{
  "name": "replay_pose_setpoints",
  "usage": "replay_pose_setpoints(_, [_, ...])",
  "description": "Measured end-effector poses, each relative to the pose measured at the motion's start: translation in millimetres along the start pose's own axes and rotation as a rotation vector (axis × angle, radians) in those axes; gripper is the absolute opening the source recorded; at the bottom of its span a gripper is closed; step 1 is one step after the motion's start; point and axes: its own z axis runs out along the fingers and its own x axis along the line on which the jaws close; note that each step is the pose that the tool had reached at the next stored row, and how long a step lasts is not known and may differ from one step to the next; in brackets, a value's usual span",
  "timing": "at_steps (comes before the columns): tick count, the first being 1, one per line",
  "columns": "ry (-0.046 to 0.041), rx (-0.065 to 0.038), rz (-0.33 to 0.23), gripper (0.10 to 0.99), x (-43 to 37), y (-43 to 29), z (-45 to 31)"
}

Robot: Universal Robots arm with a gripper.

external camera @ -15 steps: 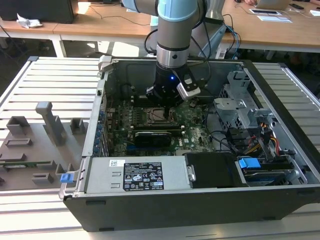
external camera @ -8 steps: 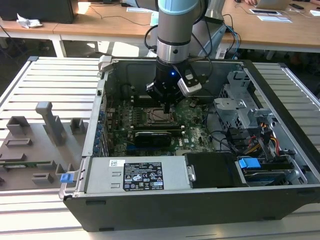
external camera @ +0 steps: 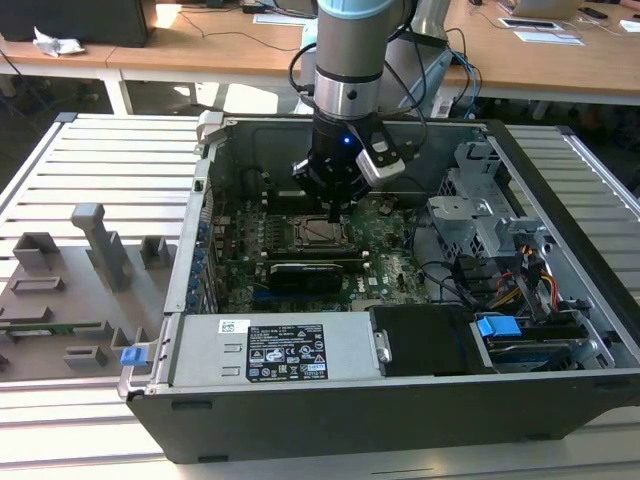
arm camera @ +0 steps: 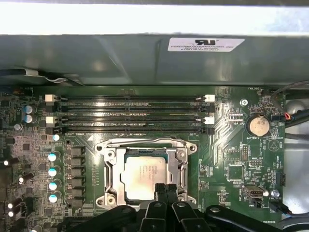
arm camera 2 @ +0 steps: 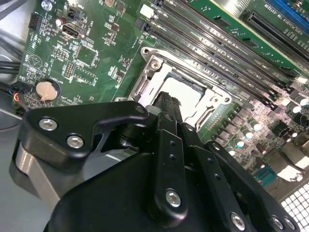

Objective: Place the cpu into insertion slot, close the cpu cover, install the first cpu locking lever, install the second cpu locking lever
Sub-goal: 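Install the first cpu locking lever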

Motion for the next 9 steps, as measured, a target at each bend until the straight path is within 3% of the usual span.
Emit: replay_pose_setpoints(9, [0.0000, 0.000, 0.000, 0.106, -0.2, -0.3, -11.2])
